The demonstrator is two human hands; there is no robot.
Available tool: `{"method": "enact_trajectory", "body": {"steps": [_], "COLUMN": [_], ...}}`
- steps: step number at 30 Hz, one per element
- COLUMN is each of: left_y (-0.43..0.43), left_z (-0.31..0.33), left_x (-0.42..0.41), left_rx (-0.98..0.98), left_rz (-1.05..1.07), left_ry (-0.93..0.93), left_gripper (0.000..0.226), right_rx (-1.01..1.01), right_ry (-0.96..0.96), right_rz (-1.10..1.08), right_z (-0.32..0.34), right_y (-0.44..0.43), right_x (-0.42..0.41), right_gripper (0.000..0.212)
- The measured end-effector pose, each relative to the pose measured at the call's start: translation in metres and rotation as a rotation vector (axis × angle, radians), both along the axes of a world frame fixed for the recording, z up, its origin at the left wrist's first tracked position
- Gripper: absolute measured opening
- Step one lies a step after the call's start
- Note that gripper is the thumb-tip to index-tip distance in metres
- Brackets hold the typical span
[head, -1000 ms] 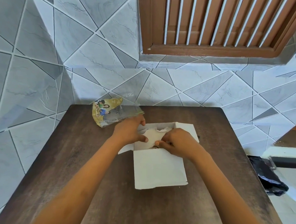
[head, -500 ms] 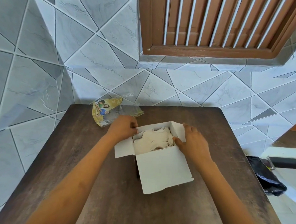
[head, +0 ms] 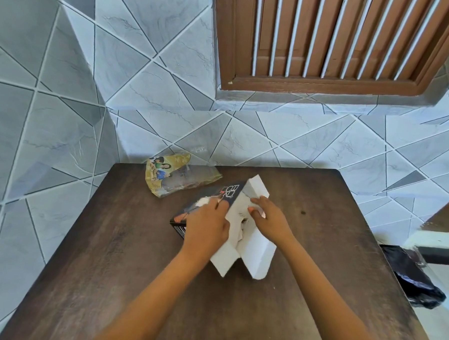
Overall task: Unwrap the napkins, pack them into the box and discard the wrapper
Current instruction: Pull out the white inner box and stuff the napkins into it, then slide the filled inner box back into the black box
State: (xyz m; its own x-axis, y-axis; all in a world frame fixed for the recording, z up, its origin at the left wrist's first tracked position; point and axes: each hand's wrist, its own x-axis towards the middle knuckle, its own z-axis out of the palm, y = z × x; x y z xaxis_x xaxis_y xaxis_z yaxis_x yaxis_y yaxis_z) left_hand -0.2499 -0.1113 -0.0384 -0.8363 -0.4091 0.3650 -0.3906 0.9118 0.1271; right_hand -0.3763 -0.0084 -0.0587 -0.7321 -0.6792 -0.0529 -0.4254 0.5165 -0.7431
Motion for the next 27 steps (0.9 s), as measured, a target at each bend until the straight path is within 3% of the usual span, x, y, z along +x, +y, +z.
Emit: {"method": "enact_trajectory", "body": {"steps": [5, 7, 10, 13, 14, 17, 20, 23, 27], "left_y": [0.036, 0.041, 0.029, -0.007, -0.024, -0.066, -0.072, -0.063, -0.049], "left_z": [-0.032, -0.036, -0.042, -0.045, -0.049, -0.057, -0.061, -0.062, -0.052], "left_x": [-0.011, -0.014, -0.013, -0.004, -0.001, 0.009, 0.014, 0.018, 0.032], "left_rx": [0.208, 0.281, 0.417, 0.527, 0.524, 0.608, 0.818, 0.719, 0.449], "left_rz": [-0.020, -0.043, -0.068, 0.098, 0.168, 0.294, 0.257, 0.332, 0.464], "left_ry": [-0.129, -0.221, -0.273, -0.107, -0.069, -0.181, -0.118, -0.105, -0.278], "left_gripper": [0.028, 0.030, 0.019, 0.017, 0.024, 0.054, 0.060, 0.060, 0.055], "right_rx": [-0.305, -0.296, -0.275, -0.283, -0.276, -0.187, -0.097, -0.039, 0.022], "right_ry": [-0.626, -0.703, -0.700, -0.686, -0.649, -0.479, -0.334, -0.259, -0.223], "right_rz": [-0.200, -0.244, -0.337, -0.357, -0.345, -0.275, -0.188, -0.064, 0.137], "right_z": [-0.016, -0.027, -0.042, -0.049, -0.051, -0.060, -0.071, -0.071, -0.062], "right_y": [0.009, 0.015, 0.026, 0.030, 0.029, 0.021, 0.021, 0.024, 0.023], "right_x": [0.018, 0.018, 0.019, 0.021, 0.023, 0.035, 0.037, 0.022, -0.005], "right_gripper": [0.023, 0.016, 0.022, 0.044, 0.054, 0.079, 0.075, 0.068, 0.062]}}
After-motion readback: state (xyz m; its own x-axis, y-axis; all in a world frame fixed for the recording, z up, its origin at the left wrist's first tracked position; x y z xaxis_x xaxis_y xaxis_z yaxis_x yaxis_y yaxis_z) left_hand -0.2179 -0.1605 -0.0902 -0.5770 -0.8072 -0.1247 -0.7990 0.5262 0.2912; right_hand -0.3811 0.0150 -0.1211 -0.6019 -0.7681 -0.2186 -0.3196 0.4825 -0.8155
